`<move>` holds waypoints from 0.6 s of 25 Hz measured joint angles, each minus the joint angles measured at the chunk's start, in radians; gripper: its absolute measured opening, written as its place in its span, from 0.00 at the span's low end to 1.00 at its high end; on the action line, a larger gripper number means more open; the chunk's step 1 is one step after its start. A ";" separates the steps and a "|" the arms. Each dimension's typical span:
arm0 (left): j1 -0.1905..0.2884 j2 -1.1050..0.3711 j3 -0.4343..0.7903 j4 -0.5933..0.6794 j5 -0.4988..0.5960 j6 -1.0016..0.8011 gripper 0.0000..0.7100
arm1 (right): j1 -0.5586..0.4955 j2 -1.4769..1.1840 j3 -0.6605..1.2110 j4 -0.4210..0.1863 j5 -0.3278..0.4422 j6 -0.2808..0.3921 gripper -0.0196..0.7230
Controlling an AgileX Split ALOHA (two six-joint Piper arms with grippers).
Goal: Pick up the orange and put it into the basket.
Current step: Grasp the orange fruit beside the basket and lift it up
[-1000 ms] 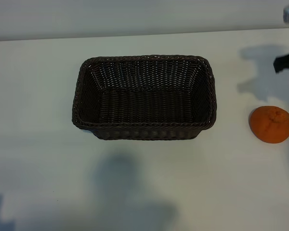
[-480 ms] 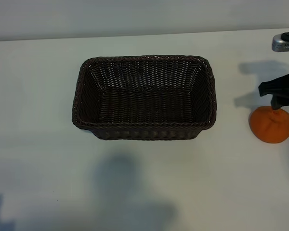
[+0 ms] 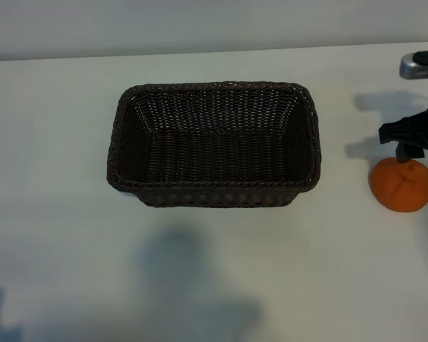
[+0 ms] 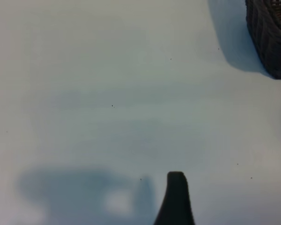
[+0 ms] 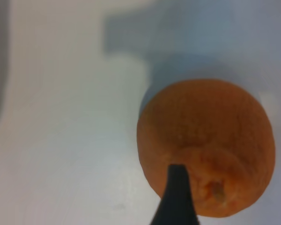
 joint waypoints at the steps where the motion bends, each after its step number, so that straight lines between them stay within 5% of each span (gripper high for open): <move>1: 0.000 0.000 0.000 0.000 0.000 0.000 0.84 | 0.000 0.012 0.000 0.000 0.000 0.000 0.78; 11: 0.000 0.000 0.000 0.000 0.000 0.000 0.84 | 0.000 0.106 0.000 0.015 -0.027 0.001 0.75; 15: 0.000 0.000 0.000 0.000 -0.001 0.000 0.84 | 0.000 0.148 0.000 0.021 -0.027 0.001 0.55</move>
